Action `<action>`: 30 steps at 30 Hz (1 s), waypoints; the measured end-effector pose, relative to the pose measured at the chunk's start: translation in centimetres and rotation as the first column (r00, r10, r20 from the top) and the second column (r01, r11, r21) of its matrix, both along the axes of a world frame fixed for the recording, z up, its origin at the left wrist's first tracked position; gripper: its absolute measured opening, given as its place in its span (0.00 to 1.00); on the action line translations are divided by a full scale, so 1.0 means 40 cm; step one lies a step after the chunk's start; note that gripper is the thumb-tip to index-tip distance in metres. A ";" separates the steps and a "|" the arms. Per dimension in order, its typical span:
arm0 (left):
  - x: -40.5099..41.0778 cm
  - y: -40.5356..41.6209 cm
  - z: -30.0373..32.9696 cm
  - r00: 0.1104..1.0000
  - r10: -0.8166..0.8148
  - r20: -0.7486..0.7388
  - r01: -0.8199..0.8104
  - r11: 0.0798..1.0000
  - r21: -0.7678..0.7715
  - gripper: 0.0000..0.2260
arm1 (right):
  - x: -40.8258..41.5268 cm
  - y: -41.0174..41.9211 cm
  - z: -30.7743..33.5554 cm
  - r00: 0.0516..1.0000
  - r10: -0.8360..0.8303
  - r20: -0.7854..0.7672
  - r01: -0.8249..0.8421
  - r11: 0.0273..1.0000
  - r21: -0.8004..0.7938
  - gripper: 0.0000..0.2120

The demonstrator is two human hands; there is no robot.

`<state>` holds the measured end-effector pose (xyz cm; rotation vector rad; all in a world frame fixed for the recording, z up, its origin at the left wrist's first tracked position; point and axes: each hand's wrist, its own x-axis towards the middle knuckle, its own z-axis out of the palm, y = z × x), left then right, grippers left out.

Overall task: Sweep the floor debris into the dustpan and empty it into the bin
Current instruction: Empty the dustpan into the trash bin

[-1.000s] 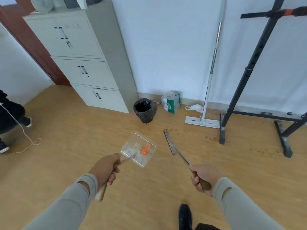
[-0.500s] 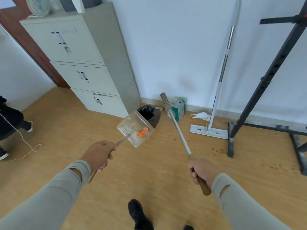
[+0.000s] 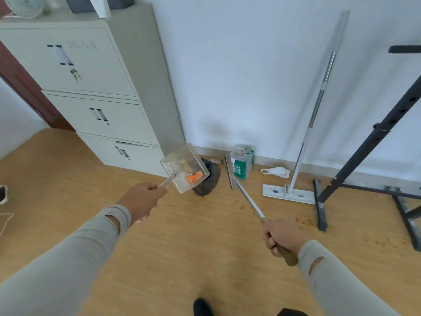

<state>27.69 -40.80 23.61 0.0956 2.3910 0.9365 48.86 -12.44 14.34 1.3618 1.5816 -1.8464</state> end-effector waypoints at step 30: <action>-0.468 0.345 -0.113 0.920 -0.392 0.015 0.349 0.800 -0.487 0.10 | -0.494 0.225 -0.054 0.994 0.066 -0.082 -0.075 0.992 -0.103 0.06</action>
